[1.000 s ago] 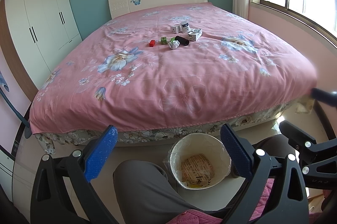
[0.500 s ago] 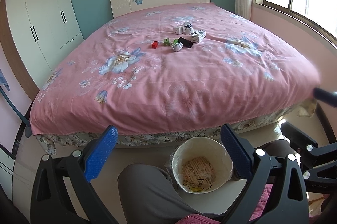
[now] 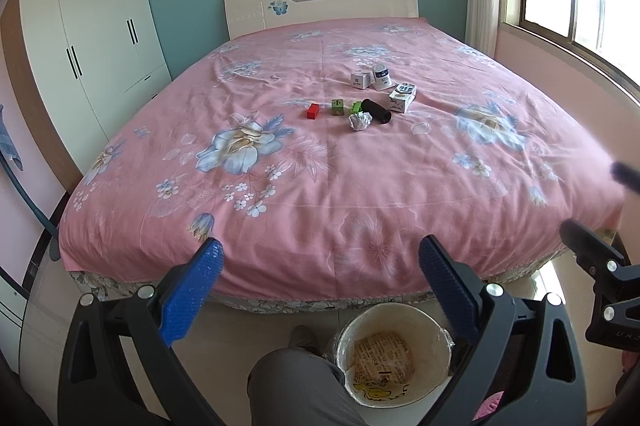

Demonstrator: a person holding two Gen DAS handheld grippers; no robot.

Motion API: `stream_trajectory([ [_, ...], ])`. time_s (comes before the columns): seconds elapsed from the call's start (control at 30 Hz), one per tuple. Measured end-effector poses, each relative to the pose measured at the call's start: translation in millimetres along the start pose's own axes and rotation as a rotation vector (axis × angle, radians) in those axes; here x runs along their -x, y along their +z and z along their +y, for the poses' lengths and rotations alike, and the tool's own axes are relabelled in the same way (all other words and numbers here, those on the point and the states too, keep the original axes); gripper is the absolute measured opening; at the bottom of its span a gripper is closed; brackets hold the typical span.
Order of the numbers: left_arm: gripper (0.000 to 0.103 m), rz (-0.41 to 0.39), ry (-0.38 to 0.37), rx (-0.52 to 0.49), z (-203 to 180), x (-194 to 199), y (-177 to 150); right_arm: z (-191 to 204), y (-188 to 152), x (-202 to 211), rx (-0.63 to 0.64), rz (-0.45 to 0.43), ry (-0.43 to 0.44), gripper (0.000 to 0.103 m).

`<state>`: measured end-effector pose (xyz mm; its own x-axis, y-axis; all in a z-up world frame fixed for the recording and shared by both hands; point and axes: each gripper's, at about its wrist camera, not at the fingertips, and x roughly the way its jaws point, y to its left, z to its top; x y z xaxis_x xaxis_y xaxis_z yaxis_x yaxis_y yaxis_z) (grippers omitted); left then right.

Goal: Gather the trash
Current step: 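Grasp the white milk carton with the right tool while the left tool grasps the red block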

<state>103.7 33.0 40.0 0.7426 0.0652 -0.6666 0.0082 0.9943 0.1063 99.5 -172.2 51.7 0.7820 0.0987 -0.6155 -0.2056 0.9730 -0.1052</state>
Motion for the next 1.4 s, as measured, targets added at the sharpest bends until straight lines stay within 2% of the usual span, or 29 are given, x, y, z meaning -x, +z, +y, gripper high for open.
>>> stream_trajectory([
  [0.3, 0.099, 0.038, -0.016, 0.013, 4.2, -71.6, 53.1, -27.3, 55.0, -70.9, 0.019, -0.002, -0.062, 0.097],
  [0.47, 0.099, 0.055, 0.032, 0.011, 9.7, -116.1, 85.8, -42.8, 83.2, -111.6, -0.007, -0.001, -0.08, 0.097],
  [0.7, 0.099, 0.056, 0.051, 0.036, 21.5, -172.1, 130.7, -51.4, 128.0, -178.4, -0.004, 0.001, -0.118, 0.097],
  [1.07, 0.099, 0.086, 0.099, 0.016, 28.9, -275.8, 180.9, -60.5, 192.9, -319.2, -0.051, 0.065, -0.164, 0.097],
  [1.2, 0.099, 0.111, 0.108, -0.013, 26.2, -326.6, 195.1, -69.9, 210.4, -385.6, -0.088, 0.127, -0.194, 0.097],
  [1.4, 0.099, 0.164, 0.085, -0.046, 22.6, -408.0, 209.6, -94.6, 223.4, -480.7, -0.236, 0.239, -0.234, 0.097],
])
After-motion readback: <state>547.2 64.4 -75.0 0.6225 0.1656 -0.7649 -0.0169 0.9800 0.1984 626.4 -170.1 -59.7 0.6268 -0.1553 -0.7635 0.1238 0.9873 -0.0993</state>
